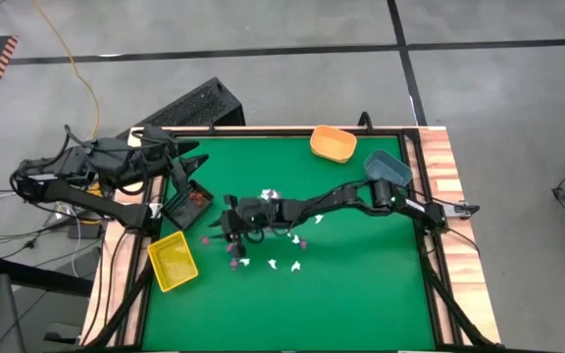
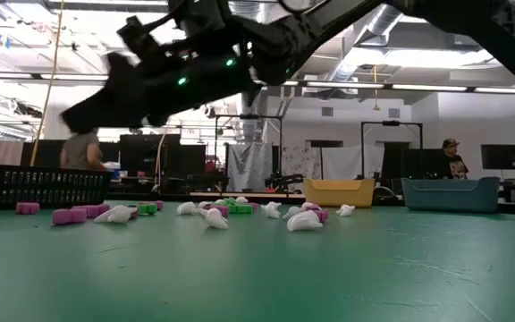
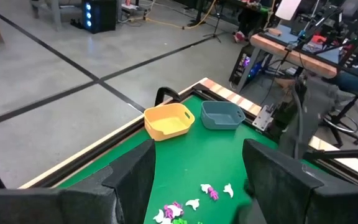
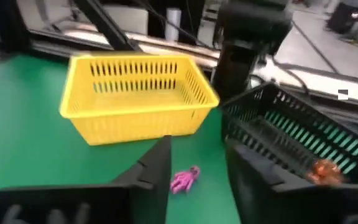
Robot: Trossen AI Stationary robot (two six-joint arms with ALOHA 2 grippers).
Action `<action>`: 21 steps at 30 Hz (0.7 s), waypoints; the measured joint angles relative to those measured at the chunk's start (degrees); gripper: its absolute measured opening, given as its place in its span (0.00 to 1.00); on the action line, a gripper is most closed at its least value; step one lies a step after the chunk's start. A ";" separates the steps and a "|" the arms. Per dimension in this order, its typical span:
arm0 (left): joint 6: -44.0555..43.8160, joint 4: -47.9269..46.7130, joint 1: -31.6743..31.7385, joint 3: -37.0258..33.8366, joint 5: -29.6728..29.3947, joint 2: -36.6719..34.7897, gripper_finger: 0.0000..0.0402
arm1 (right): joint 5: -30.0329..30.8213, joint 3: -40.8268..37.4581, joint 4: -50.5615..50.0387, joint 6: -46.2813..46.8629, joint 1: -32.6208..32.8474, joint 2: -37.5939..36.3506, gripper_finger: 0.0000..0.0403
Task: Sort Halloween decoration
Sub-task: Put the pink skeleton toy into the yellow bin
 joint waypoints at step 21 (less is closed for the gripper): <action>0.08 -1.00 0.00 0.00 -0.18 0.07 0.58 | 3.96 17.03 -3.41 3.87 1.55 13.25 0.54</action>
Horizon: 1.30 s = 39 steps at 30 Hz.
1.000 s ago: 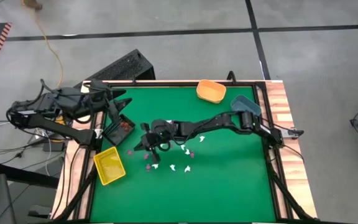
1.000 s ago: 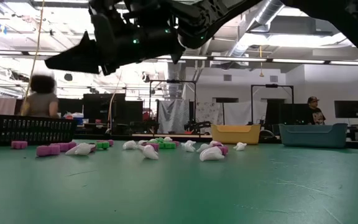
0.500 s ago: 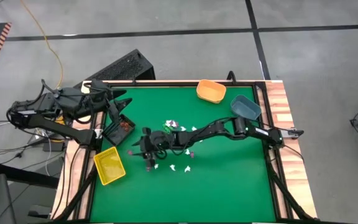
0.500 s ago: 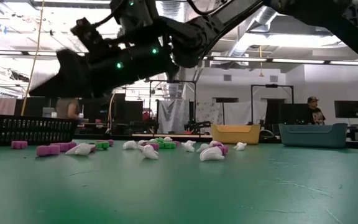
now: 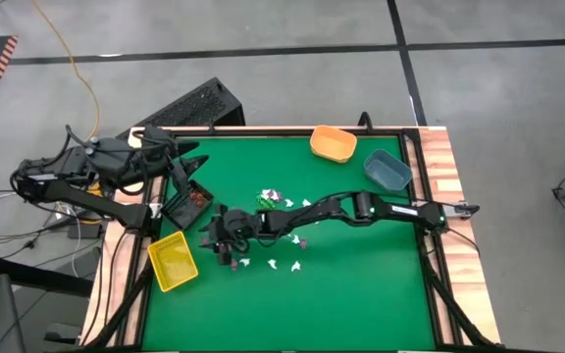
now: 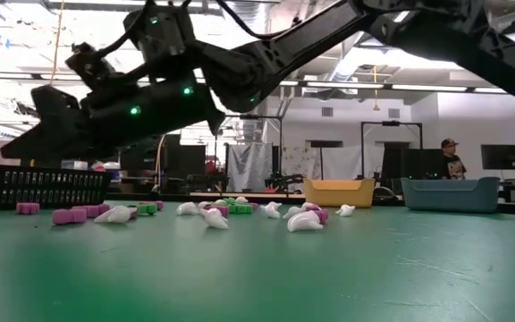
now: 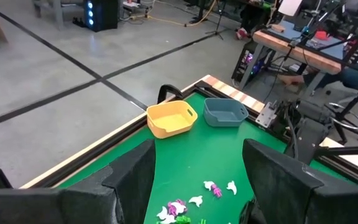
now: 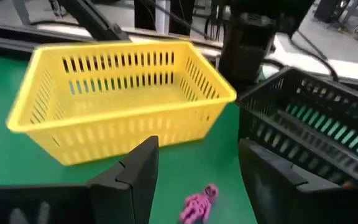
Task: Sort Halloween decoration
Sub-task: Put the pink skeleton toy into the yellow bin
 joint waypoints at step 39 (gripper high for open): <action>-0.97 -8.01 0.00 0.00 3.80 0.74 0.22 | -0.45 14.95 -70.74 -10.61 -5.50 -25.32 0.34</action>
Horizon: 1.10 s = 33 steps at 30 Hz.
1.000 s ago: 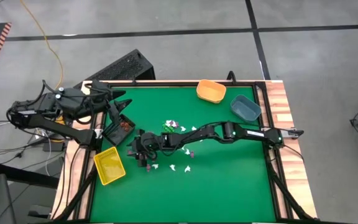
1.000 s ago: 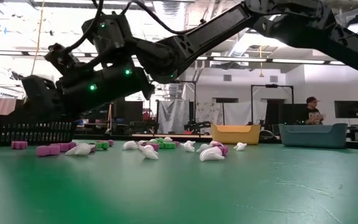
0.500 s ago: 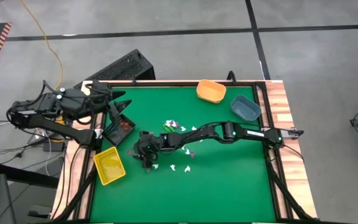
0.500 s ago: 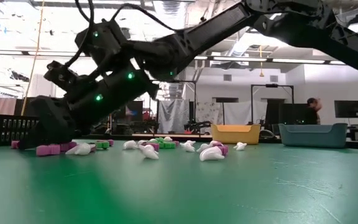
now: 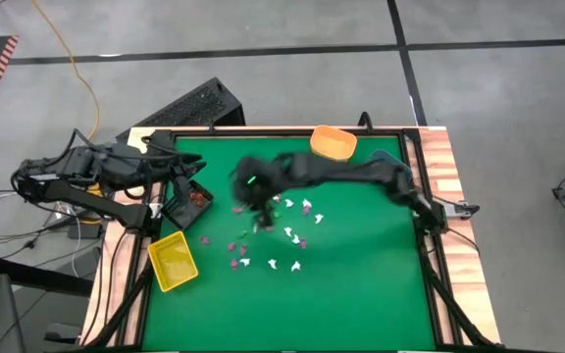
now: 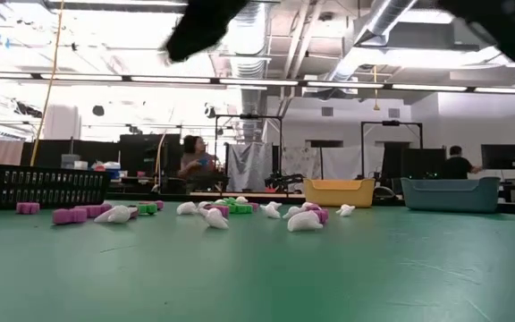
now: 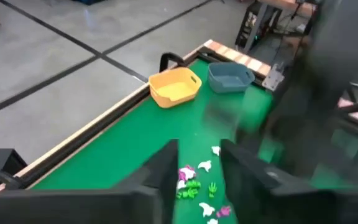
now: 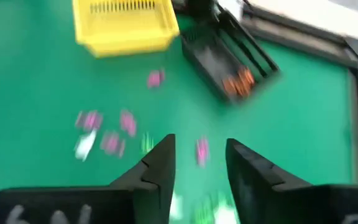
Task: Sort Halloween decoration
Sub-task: Put the pink skeleton toy into the yellow bin
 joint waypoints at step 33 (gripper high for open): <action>-46.89 -31.11 -6.06 0.00 26.39 43.82 0.00 | 33.59 -0.04 -31.48 23.59 5.61 -34.77 0.00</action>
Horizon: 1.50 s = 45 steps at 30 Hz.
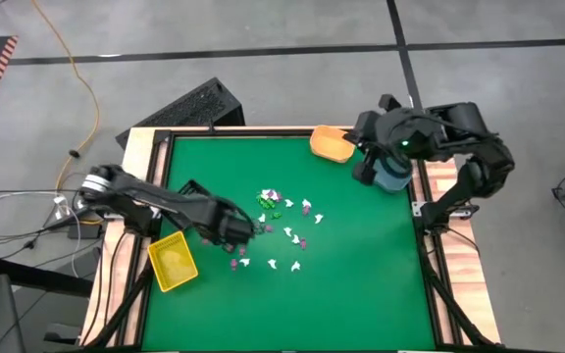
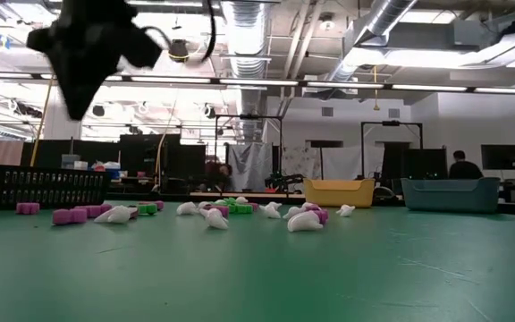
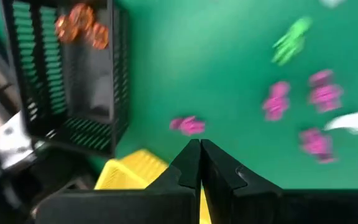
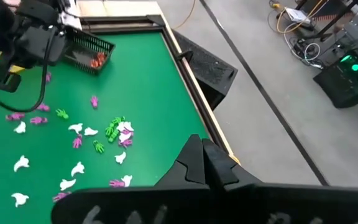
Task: Sort Halloween decoration
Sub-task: Put the pink skeleton toy into the yellow bin
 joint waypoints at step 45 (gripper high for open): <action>7.92 27.47 -1.57 -10.80 -6.75 4.86 0.00 | -0.18 0.00 -0.14 -1.88 3.02 1.76 0.00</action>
